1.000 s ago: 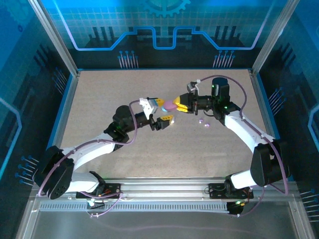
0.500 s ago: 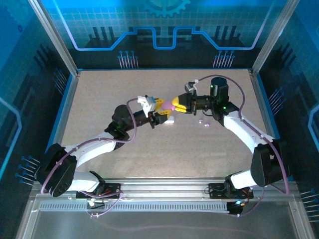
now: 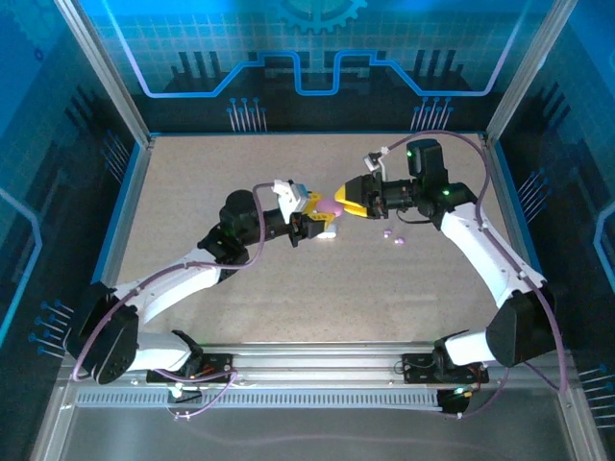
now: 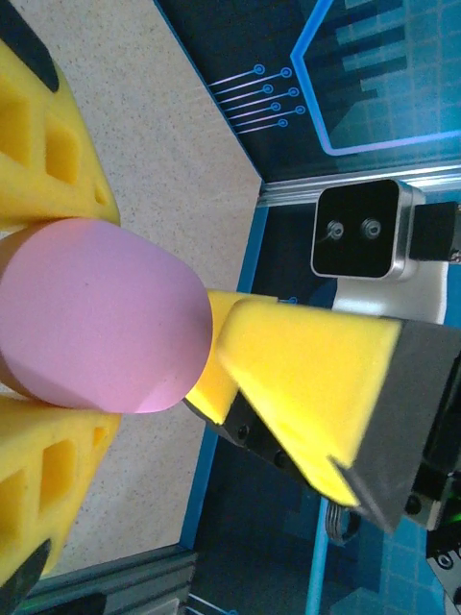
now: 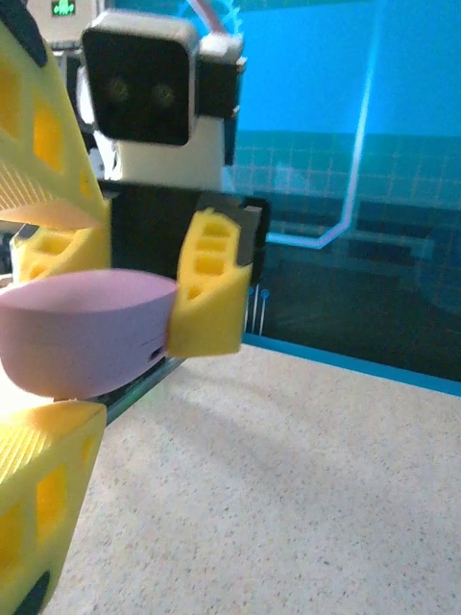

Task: Insert the wireless bluetooth earbuds into the charging case

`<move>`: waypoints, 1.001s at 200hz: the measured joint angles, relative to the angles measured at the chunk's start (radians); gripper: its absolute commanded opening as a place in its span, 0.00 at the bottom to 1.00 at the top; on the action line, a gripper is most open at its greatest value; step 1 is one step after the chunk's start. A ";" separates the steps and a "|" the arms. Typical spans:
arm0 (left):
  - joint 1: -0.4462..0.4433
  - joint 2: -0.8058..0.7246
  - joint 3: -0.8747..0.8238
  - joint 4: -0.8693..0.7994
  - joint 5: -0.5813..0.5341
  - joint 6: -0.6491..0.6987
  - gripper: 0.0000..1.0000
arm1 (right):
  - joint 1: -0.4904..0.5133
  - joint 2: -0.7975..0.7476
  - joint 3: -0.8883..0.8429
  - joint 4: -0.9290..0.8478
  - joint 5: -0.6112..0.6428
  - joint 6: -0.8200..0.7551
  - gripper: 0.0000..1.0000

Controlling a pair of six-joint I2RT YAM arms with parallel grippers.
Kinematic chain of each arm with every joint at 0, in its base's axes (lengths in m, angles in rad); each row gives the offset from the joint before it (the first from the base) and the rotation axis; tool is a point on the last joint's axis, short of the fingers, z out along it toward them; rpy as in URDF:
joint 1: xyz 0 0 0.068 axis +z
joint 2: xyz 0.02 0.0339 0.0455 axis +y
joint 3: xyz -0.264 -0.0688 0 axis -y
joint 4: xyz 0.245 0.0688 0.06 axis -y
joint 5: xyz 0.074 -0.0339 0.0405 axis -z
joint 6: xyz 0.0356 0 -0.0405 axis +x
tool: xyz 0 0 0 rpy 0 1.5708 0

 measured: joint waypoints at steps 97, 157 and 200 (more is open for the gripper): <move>-0.002 -0.011 0.066 -0.175 0.027 0.080 0.29 | 0.002 0.002 -0.019 -0.058 -0.045 -0.047 0.40; 0.004 -0.011 0.105 -0.267 0.029 0.134 0.33 | 0.001 0.017 -0.020 -0.047 -0.060 -0.034 0.24; 0.008 -0.011 0.107 -0.282 0.027 0.135 0.53 | -0.002 0.018 -0.069 0.058 -0.090 0.040 0.20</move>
